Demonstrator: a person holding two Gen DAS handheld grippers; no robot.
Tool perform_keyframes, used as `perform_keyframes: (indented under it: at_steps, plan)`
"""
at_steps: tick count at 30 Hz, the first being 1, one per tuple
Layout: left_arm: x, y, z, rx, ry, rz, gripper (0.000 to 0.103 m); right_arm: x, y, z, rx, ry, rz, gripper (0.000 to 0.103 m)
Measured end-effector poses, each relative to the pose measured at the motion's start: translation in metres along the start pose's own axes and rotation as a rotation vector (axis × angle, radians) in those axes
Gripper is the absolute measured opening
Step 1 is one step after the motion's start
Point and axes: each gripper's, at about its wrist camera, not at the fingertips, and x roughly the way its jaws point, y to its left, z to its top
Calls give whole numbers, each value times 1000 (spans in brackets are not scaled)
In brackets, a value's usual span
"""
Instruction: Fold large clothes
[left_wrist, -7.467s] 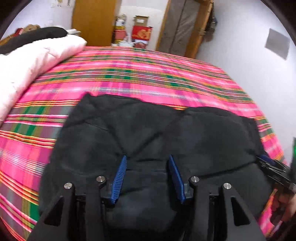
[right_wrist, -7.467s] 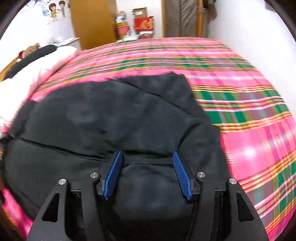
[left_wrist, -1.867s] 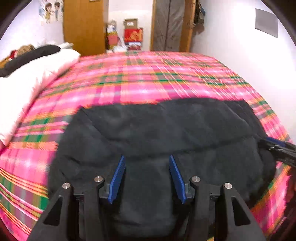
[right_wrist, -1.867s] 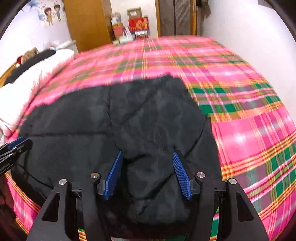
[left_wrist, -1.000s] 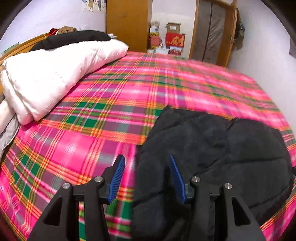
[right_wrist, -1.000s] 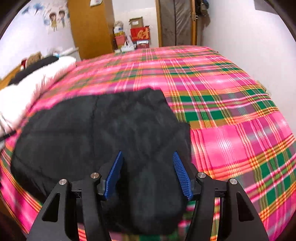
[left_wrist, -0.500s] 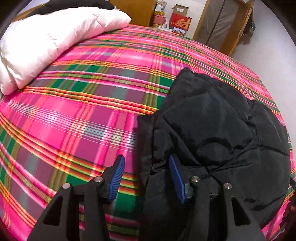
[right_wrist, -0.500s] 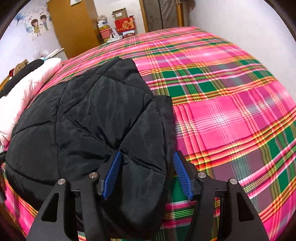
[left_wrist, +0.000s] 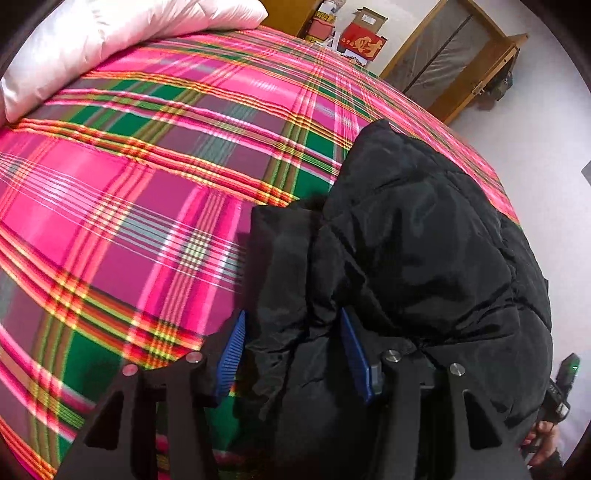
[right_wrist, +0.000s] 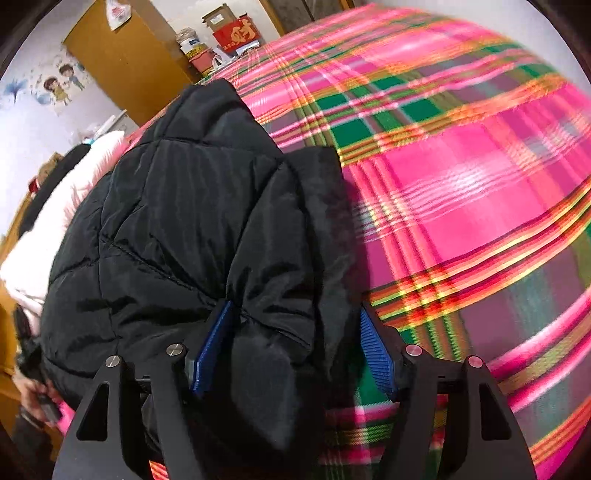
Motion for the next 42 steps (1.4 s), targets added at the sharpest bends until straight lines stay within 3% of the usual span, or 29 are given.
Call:
perform_keyframes:
  at_steps: [6, 9, 12, 18, 25, 27, 33, 38, 42]
  plan:
    - [5, 5, 0, -29, 22, -45, 57, 9, -1, 5, 0, 20, 43, 74]
    - [2, -1, -7, -10, 50, -45, 57, 7, -2, 3, 27, 41, 85, 65]
    - [2, -4, -10, 29, 54, -39, 57, 8, -2, 1, 18, 45, 96, 65]
    - [17, 7, -3, -25, 48, -120, 65, 21, -4, 11, 18, 40, 133, 65]
    - [21, -1, -5, -5, 41, -104, 66, 14, 5, 4, 0, 37, 131, 50]
    - [21, -2, -6, -1, 43, -106, 64, 14, 4, 4, 3, 36, 134, 49]
    - [25, -17, -3, 32, 39, -105, 46, 15, 9, 3, 6, 31, 127, 44]
    - [15, -35, -3, 95, 8, -24, 28, 7, 19, 4, -10, 20, 94, 34]
    - [3, -46, -2, 129, -31, 23, 21, -4, 28, 4, -37, 2, 59, 26]
